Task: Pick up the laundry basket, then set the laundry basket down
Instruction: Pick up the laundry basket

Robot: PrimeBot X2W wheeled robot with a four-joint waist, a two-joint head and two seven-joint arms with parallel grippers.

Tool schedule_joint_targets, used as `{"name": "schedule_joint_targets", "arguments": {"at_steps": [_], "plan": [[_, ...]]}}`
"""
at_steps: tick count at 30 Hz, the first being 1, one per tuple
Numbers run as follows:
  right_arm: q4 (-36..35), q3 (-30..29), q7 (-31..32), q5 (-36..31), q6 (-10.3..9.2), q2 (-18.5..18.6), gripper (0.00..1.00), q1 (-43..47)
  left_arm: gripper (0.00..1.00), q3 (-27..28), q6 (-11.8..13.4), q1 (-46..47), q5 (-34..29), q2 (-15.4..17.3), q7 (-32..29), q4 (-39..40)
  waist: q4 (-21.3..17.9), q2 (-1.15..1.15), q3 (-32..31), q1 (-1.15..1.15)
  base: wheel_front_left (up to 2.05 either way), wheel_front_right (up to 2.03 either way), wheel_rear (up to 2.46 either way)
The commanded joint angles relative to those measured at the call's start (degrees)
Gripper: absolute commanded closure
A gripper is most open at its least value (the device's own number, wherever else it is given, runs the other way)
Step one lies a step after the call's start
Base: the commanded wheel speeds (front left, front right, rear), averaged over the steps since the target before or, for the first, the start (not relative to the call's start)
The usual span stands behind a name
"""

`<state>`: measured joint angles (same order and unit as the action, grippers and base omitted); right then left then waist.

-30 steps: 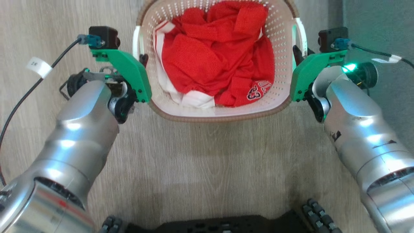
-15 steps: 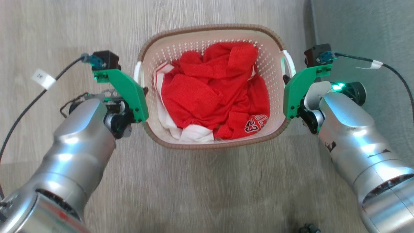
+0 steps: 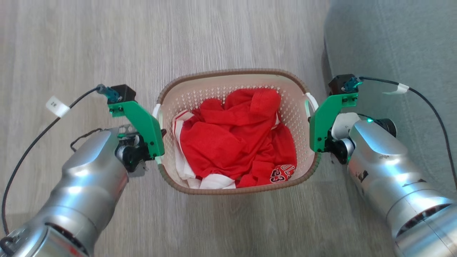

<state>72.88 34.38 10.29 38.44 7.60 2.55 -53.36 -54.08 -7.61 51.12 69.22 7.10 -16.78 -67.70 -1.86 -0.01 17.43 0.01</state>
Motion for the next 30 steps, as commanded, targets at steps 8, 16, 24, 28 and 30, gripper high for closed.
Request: {"name": "schedule_joint_targets", "arguments": {"at_steps": [8, 16, 24, 28, 30], "plan": [[0.2, 0.9, 5.0, 2.8, -0.11, 0.4, 1.0, 2.4, 1.0, 0.7, 0.1, 0.5, 2.2, 3.8, -2.9, -1.1, 0.1, 0.01, -6.2, -0.01, 0.0, 0.0, 0.0], [0.5, 1.9, 8.2, 4.2, -0.11, 0.4, 1.0, 4.6, 1.0, 0.3, 0.1, -2.0, 3.6, 3.6, -5.6, -2.1, 0.1, 0.01, -11.1, -0.01, 0.0, 0.0, 0.0], [0.7, 3.2, 9.7, 5.2, -0.11, 0.3, 1.0, 7.4, 1.0, 0.0, 0.1, -5.4, 4.9, 3.1, -6.9, -2.9, 0.0, 0.01, -15.9, -0.01, 0.0, 0.0, 0.0], [0.8, 3.3, 9.8, 5.5, -0.11, 0.3, 1.0, 7.8, 1.0, -0.1, 0.1, -5.9, 5.1, 3.0, -7.1, -3.0, 0.1, 0.01, -16.4, -0.01, 0.0, 0.0, 0.0], [0.8, 3.5, 9.9, 5.7, -0.11, 0.3, 1.0, 8.0, 1.0, -0.2, 0.1, -6.1, 5.2, 3.0, -7.1, -3.0, 0.1, 0.01, -16.7, -0.01, 0.0, 0.0, 0.0]]}}
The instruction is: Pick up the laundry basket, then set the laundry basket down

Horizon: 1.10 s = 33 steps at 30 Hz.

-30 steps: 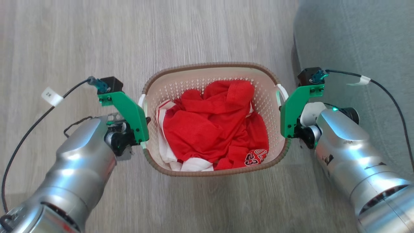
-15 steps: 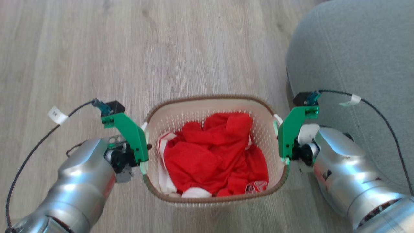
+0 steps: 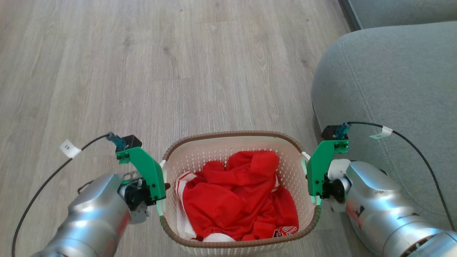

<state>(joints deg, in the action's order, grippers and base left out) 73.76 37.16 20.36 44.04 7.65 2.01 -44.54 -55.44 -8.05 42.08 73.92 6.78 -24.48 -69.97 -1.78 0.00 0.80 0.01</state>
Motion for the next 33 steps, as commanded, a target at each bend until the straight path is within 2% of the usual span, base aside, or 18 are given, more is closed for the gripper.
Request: {"name": "schedule_joint_targets", "arguments": {"at_steps": [1, 33], "plan": [[0.0, 0.8, -0.2, 0.1, -0.16, 0.9, 1.0, -0.8, 1.0, 1.1, 0.6, 2.8, 0.6, 3.4, 0.6, -0.8, 0.0, 0.0, -0.2, -0.01, 0.0, 0.0, 0.0], [0.2, 2.4, -2.5, 1.9, -0.16, 0.9, 1.0, -1.6, 1.0, 0.3, 0.6, 2.5, 1.9, 3.3, 0.5, -0.8, -0.5, 0.0, 0.2, -0.01, 0.0, 0.0, 0.0]]}}
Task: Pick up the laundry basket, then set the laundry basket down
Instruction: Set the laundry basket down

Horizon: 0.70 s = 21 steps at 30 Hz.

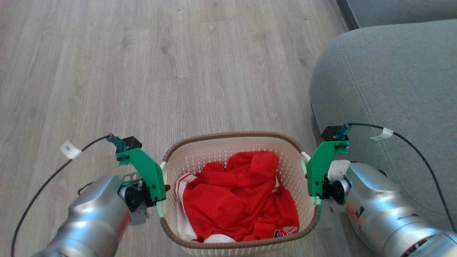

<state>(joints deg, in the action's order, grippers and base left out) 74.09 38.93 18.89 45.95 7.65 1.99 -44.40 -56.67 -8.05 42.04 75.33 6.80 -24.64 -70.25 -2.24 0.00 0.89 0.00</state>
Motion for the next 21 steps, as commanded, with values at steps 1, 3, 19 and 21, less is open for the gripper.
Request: {"name": "schedule_joint_targets", "arguments": {"at_steps": [1, 3, 19, 21], "plan": [[-0.2, 0.7, -1.3, 0.0, -0.16, 0.9, 1.0, -1.7, 1.0, 1.5, 0.6, 2.6, 0.5, 3.2, 0.9, -0.5, 0.0, 0.0, 0.2, 0.0, 0.0, 0.0, 0.0], [-0.2, 0.9, -2.0, 0.0, -0.16, 0.9, 1.0, -1.9, 1.0, 1.4, 0.6, 2.7, 0.4, 3.2, 1.6, -0.6, -0.1, 0.0, 0.6, 0.0, 0.0, 0.0, 0.0], [-0.1, 0.8, -11.5, -2.3, -0.16, 1.1, 1.0, -6.1, 1.0, -0.5, 0.6, 7.0, -3.3, 3.1, 13.3, -0.8, 0.2, 0.0, 9.7, 0.0, 0.0, 0.0, 0.0], [-0.1, 0.6, -13.1, -2.9, -0.16, 1.3, 1.0, -7.0, 1.0, -0.8, 0.6, 8.0, -3.9, 3.1, 15.0, -0.8, 0.1, 0.0, 11.6, 0.0, 0.0, 0.0, 0.0]]}}
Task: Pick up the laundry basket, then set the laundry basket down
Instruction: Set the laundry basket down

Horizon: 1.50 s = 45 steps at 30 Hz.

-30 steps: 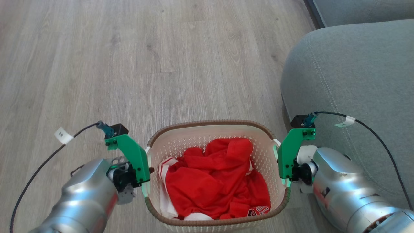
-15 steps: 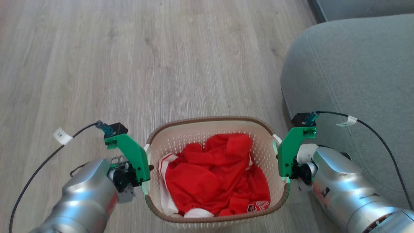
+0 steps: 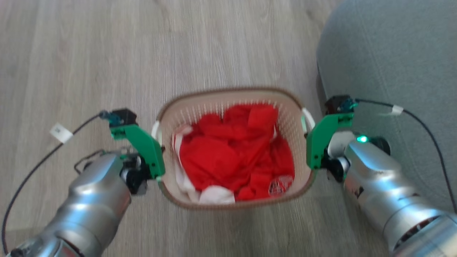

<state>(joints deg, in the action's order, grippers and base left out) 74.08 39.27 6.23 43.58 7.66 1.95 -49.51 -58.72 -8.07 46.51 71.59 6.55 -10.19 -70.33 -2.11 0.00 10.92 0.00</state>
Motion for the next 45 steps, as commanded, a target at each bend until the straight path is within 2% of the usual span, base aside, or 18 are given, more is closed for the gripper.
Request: {"name": "schedule_joint_targets", "arguments": {"at_steps": [1, 12, 23, 32, 45], "plan": [[-0.1, 0.2, -1.4, -0.8, -0.17, 1.5, 1.0, -2.4, 1.0, 1.1, 0.6, 4.0, -0.5, 3.4, 1.5, -0.8, 0.0, 0.0, 2.7, 0.0, 0.0, 0.0, 0.0], [-0.1, -2.7, -9.5, -5.4, -0.17, 3.2, 1.0, -7.6, 1.0, 0.2, 0.6, 10.6, -2.8, 2.9, 9.1, -1.4, 0.6, 0.0, 15.1, 0.0, 0.0, 0.0, 0.0], [-0.1, -8.2, -18.1, -13.3, -0.17, 4.8, 1.0, -11.9, 1.0, -1.6, 0.6, 15.8, -5.9, 2.2, 17.7, -2.0, 1.0, 0.0, 26.8, 0.0, 0.0, 0.0, 0.0], [-0.1, -15.3, -20.2, -21.1, -0.17, 4.9, 1.0, -12.6, 1.0, -2.2, 1.0, 18.7, -7.9, 1.6, 23.5, -2.8, 1.3, 0.0, 34.0, 0.0, 0.0, 0.0, 0.0], [-0.1, -26.0, -20.0, -31.4, -0.17, 3.9, 1.0, -12.8, 1.0, -0.4, 1.5, 19.1, -8.0, 0.7, 25.1, -3.3, 1.2, 0.0, 39.3, 0.0, 0.0, 0.0, 0.0]]}}
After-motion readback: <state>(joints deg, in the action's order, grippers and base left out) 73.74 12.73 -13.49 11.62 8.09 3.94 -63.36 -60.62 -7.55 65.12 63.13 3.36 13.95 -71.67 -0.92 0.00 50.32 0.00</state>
